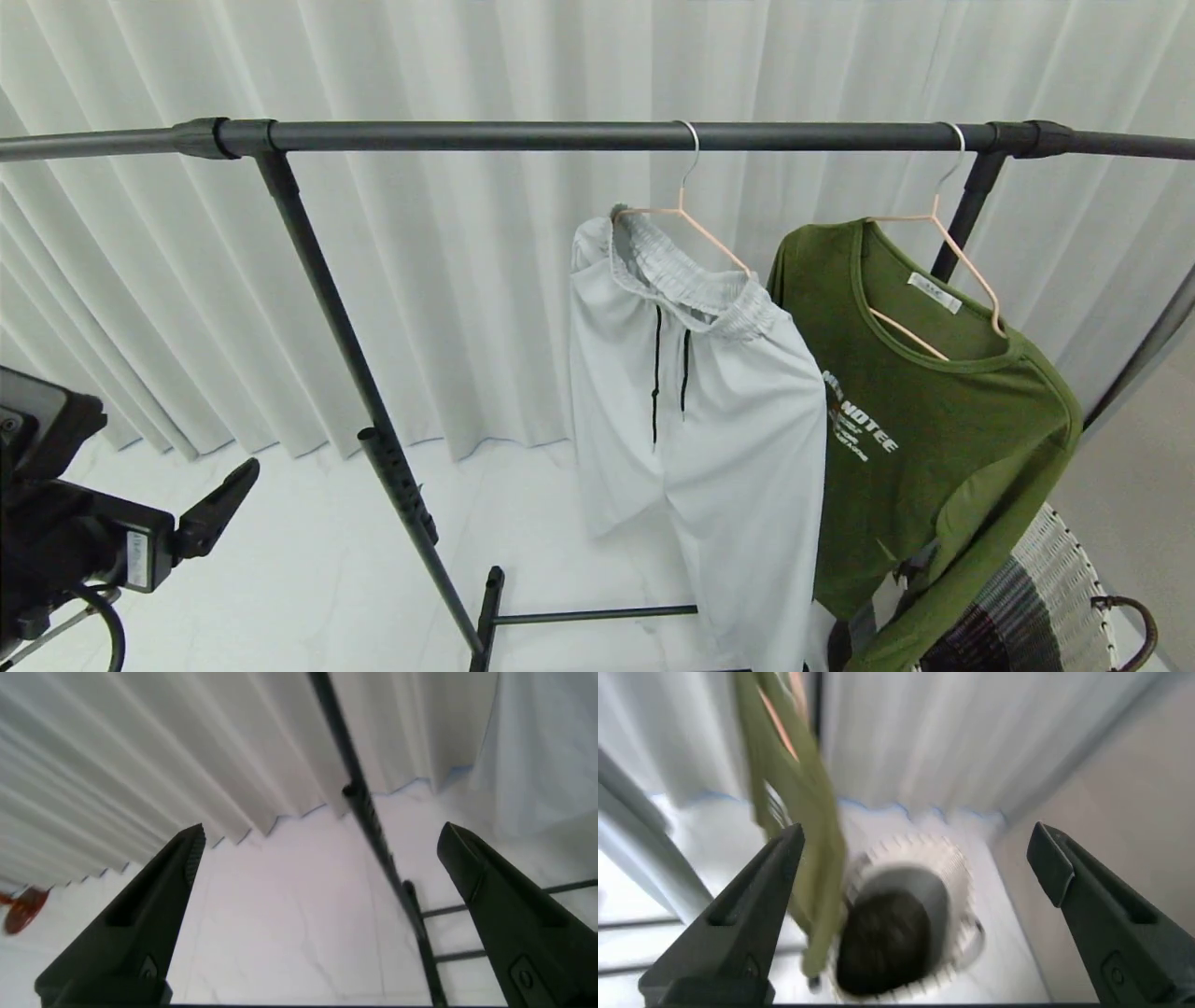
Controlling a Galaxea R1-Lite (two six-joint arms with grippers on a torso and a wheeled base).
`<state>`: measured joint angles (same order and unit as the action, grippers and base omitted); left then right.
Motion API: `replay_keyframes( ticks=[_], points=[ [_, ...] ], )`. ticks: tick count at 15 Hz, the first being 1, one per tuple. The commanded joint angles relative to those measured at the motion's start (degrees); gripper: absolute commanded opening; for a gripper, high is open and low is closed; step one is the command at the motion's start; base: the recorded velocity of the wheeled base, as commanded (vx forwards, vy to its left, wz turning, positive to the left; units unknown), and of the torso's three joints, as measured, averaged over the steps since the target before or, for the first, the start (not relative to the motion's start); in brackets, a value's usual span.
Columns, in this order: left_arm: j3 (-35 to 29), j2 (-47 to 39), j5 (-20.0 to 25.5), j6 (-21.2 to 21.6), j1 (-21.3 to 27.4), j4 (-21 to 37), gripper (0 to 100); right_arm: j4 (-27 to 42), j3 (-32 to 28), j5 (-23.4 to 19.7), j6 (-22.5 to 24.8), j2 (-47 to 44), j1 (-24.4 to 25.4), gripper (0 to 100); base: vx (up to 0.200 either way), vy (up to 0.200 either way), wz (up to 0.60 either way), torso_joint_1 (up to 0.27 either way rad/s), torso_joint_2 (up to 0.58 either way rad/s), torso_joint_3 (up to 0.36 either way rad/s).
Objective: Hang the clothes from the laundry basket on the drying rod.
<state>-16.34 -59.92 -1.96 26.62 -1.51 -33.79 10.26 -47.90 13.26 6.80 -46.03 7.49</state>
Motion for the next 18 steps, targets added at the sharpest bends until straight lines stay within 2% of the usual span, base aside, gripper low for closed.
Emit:
replay_keyframes(
  ticks=[1, 4, 5, 6, 7, 8, 9, 12, 14, 15, 16, 17, 18],
  points=[
    [3.68, 5.78, -2.52, 0.09, -0.16, -0.05, 100, 0.63, 3.34, 0.01, 0.05, 4.55, -3.88, 100, -0.200, 0.000, 0.00, 0.002, 0.01, 0.002],
    [10.89, 15.53, -9.20, 0.27, -0.16, 0.22, 100, 4.33, 10.02, 0.10, 0.05, 12.46, -6.52, 100, -0.133, 0.000, 0.00, 0.000, 0.00, -0.002],
    [10.89, 15.53, -9.20, 0.27, -0.16, 0.22, 100, 4.33, 10.02, 0.10, 0.05, 12.46, -6.52, 100, 0.000, 0.000, 0.00, 0.000, 0.00, 0.000],
    [15.98, 23.44, -15.18, 0.45, -0.16, 0.66, 100, 7.23, 15.20, 0.27, 0.05, 19.05, -6.87, 100, 0.000, 0.000, 0.00, 0.000, 0.00, 0.000],
    [16.34, 26.69, -17.64, 0.36, -0.16, 2.33, 100, 8.90, 17.05, 0.89, 0.05, 21.69, -7.40, 100, 0.000, 0.000, 0.00, 0.000, 0.00, 0.000],
    [16.25, 32.93, -22.12, 0.27, -0.25, 8.22, 100, 11.62, 20.21, 3.08, 0.05, 26.08, -8.45, 100, 0.000, 0.000, 0.00, 0.000, 0.00, 0.000],
    [16.34, 37.50, -24.40, 0.27, -0.42, 11.73, 100, 12.76, 22.32, 4.31, 0.05, 28.89, -8.89, 100, 0.000, 0.000, 0.00, 0.000, 0.00, 0.000],
    [15.81, 54.99, -25.55, -0.34, -5.70, 28.08, 100, 13.20, 29.88, 4.58, 0.05, 37.77, -8.80, 100, 0.000, 0.000, 0.00, 0.000, 0.00, 0.000],
    [16.34, 54.47, -29.33, -7.90, -5.61, 29.05, 100, 12.50, 35.86, 4.23, 1.46, 46.03, -7.84, 100, 0.000, 0.000, 0.00, 0.000, 0.00, 0.000],
    [16.34, 54.47, -29.85, -9.57, -5.61, 29.66, 100, 10.57, 37.09, 4.67, 0.58, 46.03, -7.57, 100, 0.000, 0.000, 0.00, 0.000, 0.00, 0.000],
    [16.34, 54.47, -29.94, -10.01, -5.61, 29.66, 100, 8.37, 37.88, 4.75, -0.12, 45.94, -7.57, 100, 0.000, 0.000, 0.00, 0.000, 0.00, 0.000],
    [16.34, 54.47, -30.03, -10.19, -5.61, 29.66, 100, 3.09, 40.60, 4.58, -0.47, 46.03, -7.57, 100, 0.000, 0.000, 0.00, 0.000, 0.00, 0.000],
    [16.34, 54.47, -30.12, -10.80, -5.61, 29.66, 100, 1.51, 41.13, 4.67, -0.47, 45.94, -7.57, 100, 0.000, 0.000, 0.00, 0.000, 0.00, 0.000]
  ],
)
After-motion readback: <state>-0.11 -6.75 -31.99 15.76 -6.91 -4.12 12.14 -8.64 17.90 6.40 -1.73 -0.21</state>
